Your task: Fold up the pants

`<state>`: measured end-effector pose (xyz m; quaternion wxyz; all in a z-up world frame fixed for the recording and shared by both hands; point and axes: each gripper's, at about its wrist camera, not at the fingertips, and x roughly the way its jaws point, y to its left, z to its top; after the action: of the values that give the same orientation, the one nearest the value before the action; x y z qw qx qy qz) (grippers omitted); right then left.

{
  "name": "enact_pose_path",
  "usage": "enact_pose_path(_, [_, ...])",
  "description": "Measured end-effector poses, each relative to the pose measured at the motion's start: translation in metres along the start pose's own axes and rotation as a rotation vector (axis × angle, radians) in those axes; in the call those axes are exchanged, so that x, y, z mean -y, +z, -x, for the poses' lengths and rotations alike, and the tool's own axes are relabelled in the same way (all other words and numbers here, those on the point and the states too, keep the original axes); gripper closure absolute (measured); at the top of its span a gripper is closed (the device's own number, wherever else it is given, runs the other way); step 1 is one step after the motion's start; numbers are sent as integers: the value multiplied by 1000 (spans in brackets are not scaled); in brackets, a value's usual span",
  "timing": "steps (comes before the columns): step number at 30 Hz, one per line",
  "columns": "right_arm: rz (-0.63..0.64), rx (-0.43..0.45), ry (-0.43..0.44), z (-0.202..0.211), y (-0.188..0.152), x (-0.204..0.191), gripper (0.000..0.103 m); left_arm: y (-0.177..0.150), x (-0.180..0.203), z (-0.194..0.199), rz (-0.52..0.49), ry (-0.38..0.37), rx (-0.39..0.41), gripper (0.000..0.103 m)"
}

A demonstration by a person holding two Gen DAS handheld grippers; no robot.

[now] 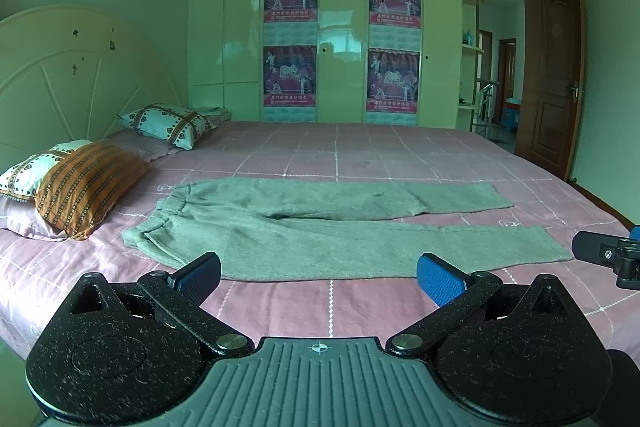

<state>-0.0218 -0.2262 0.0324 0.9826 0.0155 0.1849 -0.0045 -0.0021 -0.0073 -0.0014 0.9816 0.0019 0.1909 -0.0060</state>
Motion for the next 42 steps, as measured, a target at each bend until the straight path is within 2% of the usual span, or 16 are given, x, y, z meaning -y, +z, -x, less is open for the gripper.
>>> enact_pose_path(42, [-2, 0, 1, 0, 0, 1, 6, 0, 3, 2, -14, -7, 7, 0])
